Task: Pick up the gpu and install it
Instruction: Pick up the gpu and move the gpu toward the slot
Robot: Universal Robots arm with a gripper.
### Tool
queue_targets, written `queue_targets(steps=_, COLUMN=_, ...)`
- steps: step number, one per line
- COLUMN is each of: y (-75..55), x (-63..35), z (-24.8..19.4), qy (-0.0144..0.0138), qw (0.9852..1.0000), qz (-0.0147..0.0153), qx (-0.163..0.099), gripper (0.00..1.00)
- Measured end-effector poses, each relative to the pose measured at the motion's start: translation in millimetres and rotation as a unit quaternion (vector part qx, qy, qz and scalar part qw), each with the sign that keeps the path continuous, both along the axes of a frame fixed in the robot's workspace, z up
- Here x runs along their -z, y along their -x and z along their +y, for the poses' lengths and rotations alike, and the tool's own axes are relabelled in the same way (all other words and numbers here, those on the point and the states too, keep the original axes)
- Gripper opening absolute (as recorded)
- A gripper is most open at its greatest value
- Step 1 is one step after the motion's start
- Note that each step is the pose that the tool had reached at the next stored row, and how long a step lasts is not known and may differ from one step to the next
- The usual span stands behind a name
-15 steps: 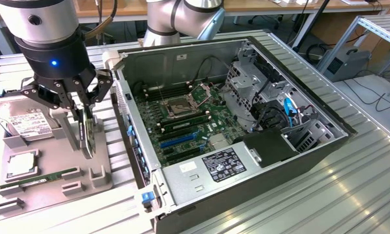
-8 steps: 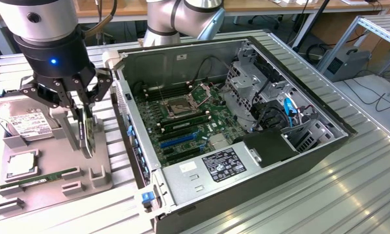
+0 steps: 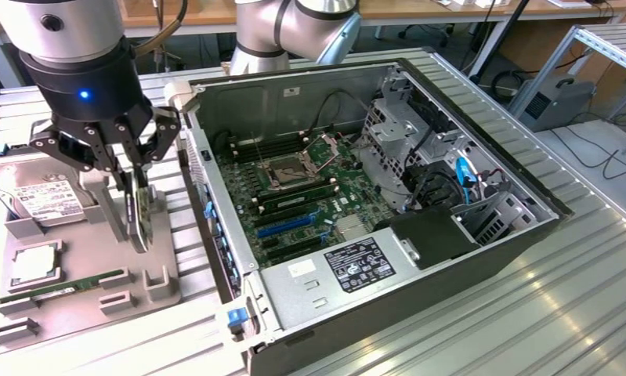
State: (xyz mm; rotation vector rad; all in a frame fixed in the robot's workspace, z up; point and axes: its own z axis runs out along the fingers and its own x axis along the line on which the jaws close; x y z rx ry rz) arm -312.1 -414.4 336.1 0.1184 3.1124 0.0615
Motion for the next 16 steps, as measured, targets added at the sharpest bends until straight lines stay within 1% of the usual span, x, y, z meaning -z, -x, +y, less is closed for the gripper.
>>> queue_targets(steps=16, y=0.0, x=-8.1, z=0.0, qy=0.0000, qw=1.0000, qz=0.0000, qx=0.000, gripper=0.27)
